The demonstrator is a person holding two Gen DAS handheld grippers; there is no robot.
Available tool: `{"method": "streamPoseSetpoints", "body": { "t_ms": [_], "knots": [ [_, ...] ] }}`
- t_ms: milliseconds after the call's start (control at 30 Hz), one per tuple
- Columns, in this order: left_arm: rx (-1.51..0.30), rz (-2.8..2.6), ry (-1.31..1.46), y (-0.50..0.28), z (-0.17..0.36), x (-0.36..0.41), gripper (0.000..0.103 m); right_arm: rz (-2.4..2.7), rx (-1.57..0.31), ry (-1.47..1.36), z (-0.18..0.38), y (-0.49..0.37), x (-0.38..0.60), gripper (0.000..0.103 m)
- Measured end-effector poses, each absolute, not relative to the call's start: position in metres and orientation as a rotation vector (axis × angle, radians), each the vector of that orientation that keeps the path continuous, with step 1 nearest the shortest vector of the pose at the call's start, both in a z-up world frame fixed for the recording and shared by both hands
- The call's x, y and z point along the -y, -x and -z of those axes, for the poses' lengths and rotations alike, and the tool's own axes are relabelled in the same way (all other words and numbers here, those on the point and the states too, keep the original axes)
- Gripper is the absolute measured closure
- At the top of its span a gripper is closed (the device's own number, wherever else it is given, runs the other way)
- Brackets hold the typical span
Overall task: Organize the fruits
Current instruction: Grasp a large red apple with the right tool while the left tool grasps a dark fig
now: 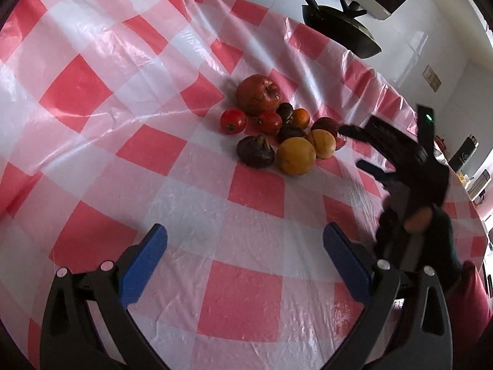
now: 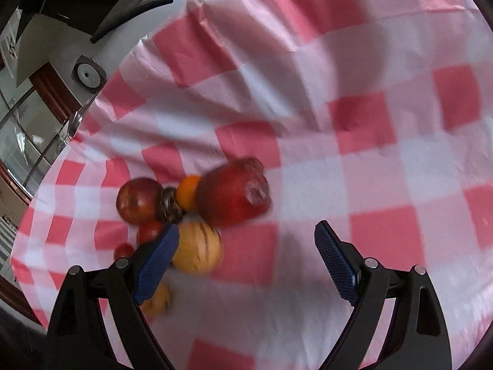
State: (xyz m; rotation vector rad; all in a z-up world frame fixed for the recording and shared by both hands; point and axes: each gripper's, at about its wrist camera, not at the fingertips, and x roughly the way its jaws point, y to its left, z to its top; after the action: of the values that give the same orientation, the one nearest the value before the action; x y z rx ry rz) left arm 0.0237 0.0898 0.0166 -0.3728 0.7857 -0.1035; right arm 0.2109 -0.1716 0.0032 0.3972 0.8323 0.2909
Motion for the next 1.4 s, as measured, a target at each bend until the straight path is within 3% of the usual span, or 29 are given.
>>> {"method": "streamPoseSetpoints", "body": {
  "t_ms": [100,233,367,500,733,1000,1300,1333,1400],
  "knots": [
    [-0.779,0.103,0.377,-0.023,-0.016,-0.091,0.002,-0.273,-0.874,-0.326,-0.003,-0.233,0.157,0.016],
    [-0.775,0.106,0.37,-0.021,-0.016,-0.09,0.002,-0.237,-0.981,-0.243,0.004,-0.262,0.142,0.026],
    [-0.773,0.104,0.373,-0.021,-0.016,-0.092,0.002,-0.203,-1.031,-0.182,0.002,-0.279,0.13,0.03],
    [-0.767,0.097,0.387,-0.019,-0.016,-0.095,0.002,-0.194,-1.029,-0.168,0.001,-0.271,0.133,0.041],
    [-0.772,0.092,0.384,-0.019,-0.015,-0.095,0.002,-0.181,-0.936,-0.397,0.003,-0.194,0.204,0.042],
    [-0.814,0.101,0.381,-0.024,-0.012,-0.091,0.002,-0.192,-0.896,-0.299,0.009,-0.117,0.221,0.042],
    [-0.896,0.008,0.168,-0.073,-0.011,-0.063,0.002,-0.26,-0.885,-0.292,0.011,-0.112,0.221,0.042],
    [-0.91,0.007,0.139,-0.083,-0.01,-0.06,0.004,-0.264,-0.884,-0.3,0.011,-0.112,0.222,0.042],
    [-0.936,0.017,0.098,-0.102,-0.006,-0.056,0.019,-0.269,-0.883,-0.313,0.011,-0.112,0.223,0.041]
  ]
}}
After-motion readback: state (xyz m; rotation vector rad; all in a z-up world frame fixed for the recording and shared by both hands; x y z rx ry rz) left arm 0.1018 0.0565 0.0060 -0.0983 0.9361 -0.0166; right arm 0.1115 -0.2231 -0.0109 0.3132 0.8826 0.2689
